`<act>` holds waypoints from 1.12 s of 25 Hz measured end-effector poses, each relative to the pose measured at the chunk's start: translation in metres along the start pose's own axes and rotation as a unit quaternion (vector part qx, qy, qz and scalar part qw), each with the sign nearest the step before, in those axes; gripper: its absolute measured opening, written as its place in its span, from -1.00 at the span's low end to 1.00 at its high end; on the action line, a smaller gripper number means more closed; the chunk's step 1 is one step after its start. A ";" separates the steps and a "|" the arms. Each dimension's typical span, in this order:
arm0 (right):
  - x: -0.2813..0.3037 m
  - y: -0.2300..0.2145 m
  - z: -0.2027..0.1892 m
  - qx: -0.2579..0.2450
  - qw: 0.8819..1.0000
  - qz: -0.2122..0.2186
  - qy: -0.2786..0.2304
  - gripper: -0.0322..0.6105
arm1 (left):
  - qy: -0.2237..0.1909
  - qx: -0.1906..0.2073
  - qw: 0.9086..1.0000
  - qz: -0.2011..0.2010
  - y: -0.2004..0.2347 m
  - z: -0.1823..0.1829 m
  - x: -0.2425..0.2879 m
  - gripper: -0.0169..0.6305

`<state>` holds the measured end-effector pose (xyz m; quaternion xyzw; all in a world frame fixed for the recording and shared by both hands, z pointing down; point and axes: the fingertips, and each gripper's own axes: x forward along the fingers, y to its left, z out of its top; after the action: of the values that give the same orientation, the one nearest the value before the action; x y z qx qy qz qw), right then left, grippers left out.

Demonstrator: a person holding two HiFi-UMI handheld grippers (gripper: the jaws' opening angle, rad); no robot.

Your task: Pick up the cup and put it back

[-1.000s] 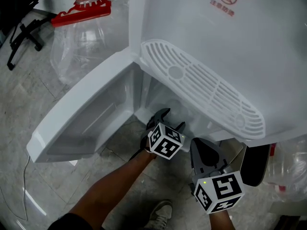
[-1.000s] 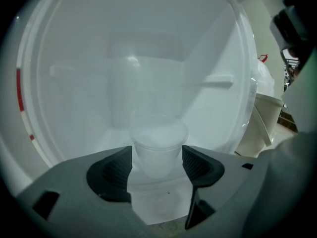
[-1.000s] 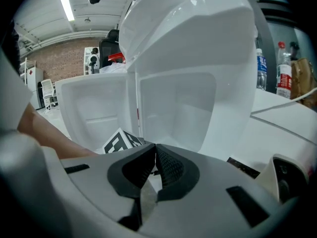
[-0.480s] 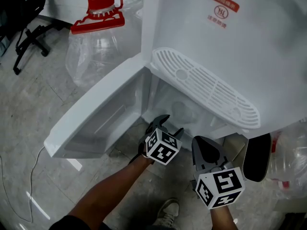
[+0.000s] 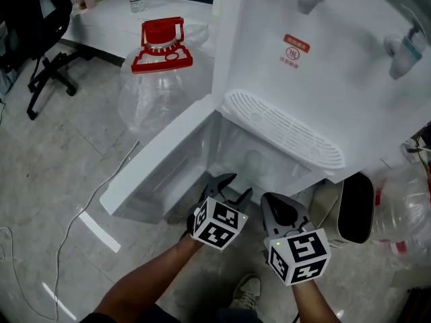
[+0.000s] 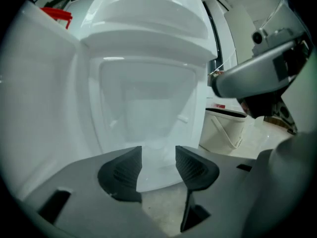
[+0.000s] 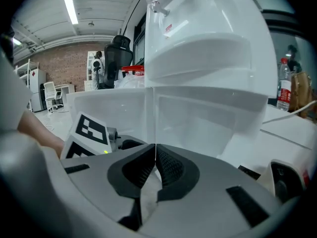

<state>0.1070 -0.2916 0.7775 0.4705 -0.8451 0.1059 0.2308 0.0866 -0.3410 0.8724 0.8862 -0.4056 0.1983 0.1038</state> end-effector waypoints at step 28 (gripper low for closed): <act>-0.051 0.050 0.056 -0.024 0.998 0.050 -0.016 -0.83 | -0.067 0.014 0.997 0.038 -0.014 0.096 -0.154 -0.91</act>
<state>0.0717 -0.2485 0.7059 0.4240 -0.8733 0.0890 0.2230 0.0316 -0.2602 0.7185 0.8830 -0.4419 0.1476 0.0567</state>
